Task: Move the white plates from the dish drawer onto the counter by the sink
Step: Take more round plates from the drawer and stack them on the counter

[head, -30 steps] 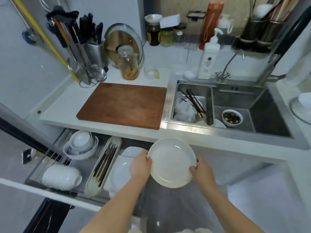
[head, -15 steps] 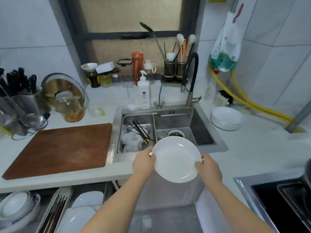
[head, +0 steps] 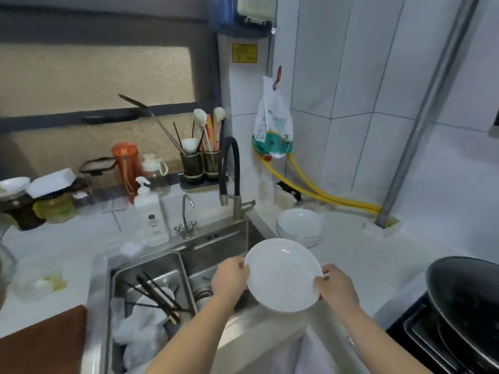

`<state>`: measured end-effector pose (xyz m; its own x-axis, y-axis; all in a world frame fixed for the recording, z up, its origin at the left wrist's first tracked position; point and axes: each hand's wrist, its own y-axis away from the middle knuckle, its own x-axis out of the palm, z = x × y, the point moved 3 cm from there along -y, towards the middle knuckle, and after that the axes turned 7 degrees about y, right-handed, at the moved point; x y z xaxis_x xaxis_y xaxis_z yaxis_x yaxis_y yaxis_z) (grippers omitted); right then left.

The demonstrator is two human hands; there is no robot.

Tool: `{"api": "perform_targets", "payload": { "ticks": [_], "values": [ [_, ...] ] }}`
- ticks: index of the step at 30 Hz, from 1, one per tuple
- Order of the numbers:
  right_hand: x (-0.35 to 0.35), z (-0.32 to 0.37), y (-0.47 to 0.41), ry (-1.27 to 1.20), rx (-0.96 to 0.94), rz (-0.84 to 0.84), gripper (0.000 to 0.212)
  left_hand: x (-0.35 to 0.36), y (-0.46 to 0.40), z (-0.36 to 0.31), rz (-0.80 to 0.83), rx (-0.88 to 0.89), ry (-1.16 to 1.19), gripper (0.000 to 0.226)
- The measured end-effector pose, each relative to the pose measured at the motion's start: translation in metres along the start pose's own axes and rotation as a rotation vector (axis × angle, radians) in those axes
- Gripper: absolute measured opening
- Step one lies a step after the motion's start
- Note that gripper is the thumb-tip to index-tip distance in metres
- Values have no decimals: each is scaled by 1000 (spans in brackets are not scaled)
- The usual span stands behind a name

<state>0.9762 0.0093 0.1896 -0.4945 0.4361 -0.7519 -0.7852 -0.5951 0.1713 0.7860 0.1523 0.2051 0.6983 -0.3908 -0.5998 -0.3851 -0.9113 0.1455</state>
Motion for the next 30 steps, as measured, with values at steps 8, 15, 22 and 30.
{"api": "perform_targets", "payload": {
  "ticks": [8, 15, 22, 30],
  "values": [
    [-14, 16, -53, -44, 131, -87, 11, 13, -72, -35, 93, 51, 43, 25],
    [-15, 16, -122, -95, 146, -97, 11, 42, -138, -52, 138, 40, 46, 25],
    [-20, 22, -208, -45, 99, -57, 11, 79, -206, -74, 105, -21, -33, 13],
    [-14, 2, -292, 23, 169, -8, 18, 128, -271, -91, 122, -55, -89, 15]
  ]
}}
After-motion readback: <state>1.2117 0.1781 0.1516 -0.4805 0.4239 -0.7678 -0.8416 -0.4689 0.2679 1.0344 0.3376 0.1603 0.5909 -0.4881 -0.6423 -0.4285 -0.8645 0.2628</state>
